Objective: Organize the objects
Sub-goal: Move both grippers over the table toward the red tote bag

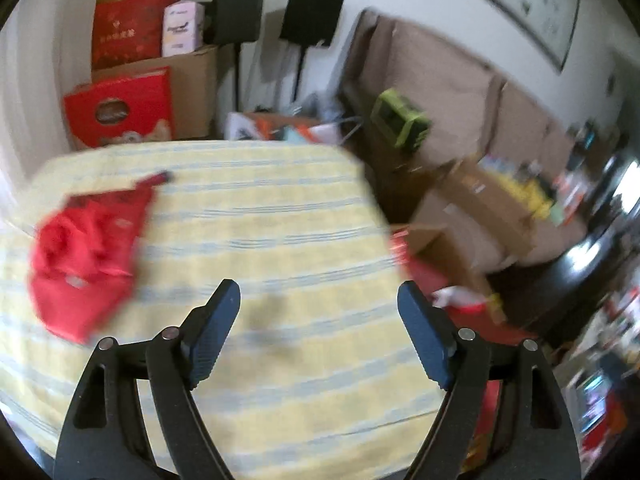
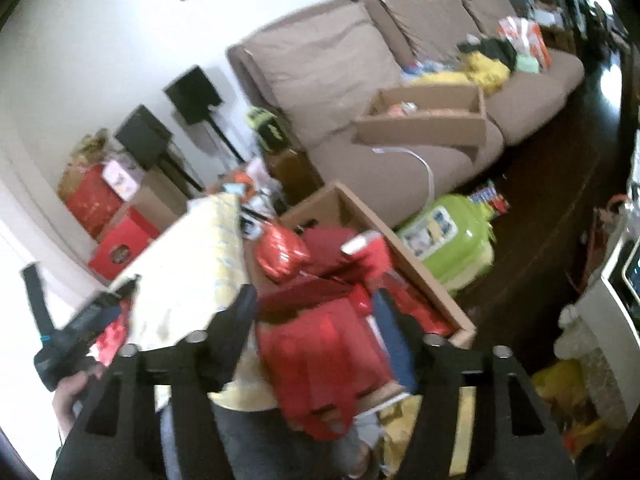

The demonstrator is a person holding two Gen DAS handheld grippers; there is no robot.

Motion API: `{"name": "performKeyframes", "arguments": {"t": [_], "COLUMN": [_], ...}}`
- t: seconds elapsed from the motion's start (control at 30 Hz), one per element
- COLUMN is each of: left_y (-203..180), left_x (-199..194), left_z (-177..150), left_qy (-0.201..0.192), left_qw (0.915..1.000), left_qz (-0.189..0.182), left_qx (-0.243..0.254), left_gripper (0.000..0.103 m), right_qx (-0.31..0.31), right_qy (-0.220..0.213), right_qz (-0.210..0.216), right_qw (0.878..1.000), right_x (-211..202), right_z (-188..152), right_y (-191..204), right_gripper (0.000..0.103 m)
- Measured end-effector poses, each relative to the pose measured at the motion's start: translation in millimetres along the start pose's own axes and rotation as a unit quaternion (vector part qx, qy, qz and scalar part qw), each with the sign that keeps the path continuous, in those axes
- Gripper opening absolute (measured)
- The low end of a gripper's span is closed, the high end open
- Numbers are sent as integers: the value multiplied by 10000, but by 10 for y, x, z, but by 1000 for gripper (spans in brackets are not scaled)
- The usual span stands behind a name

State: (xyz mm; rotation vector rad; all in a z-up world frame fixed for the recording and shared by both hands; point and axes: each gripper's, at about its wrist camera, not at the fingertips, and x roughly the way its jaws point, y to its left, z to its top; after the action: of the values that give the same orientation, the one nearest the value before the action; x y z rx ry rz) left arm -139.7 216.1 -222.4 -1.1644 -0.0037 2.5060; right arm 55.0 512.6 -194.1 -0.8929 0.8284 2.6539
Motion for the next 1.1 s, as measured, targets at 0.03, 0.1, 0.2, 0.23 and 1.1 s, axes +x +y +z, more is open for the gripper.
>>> {"name": "performKeyframes", "arguments": {"t": [0.03, 0.1, 0.2, 0.23, 1.1], "left_y": [107, 441, 1061, 1279, 2972], "left_x": [6, -27, -132, -163, 179], "left_z": [33, 94, 180, 193, -150], "left_qy": [52, 61, -104, -124, 480], "left_qw": [9999, 9988, 9945, 9921, 9772], "left_qz": [146, 475, 728, 771, 126], "left_qx": [38, -90, -747, -982, -2063], "left_gripper": [79, 79, 79, 79, 76], "right_qx": [-78, -258, -564, -637, -1891], "right_qy": [-18, 9, 177, 295, 2250], "right_qz": [142, 308, 474, 575, 1157], "right_qw": [9999, 9992, 9971, 9959, 9488], "right_x": [-24, -23, 94, 153, 2464], "right_z": [10, 13, -26, -47, -1085], "right_y": [116, 331, 678, 773, 3349], "right_gripper": [75, 75, 79, 79, 79]}}
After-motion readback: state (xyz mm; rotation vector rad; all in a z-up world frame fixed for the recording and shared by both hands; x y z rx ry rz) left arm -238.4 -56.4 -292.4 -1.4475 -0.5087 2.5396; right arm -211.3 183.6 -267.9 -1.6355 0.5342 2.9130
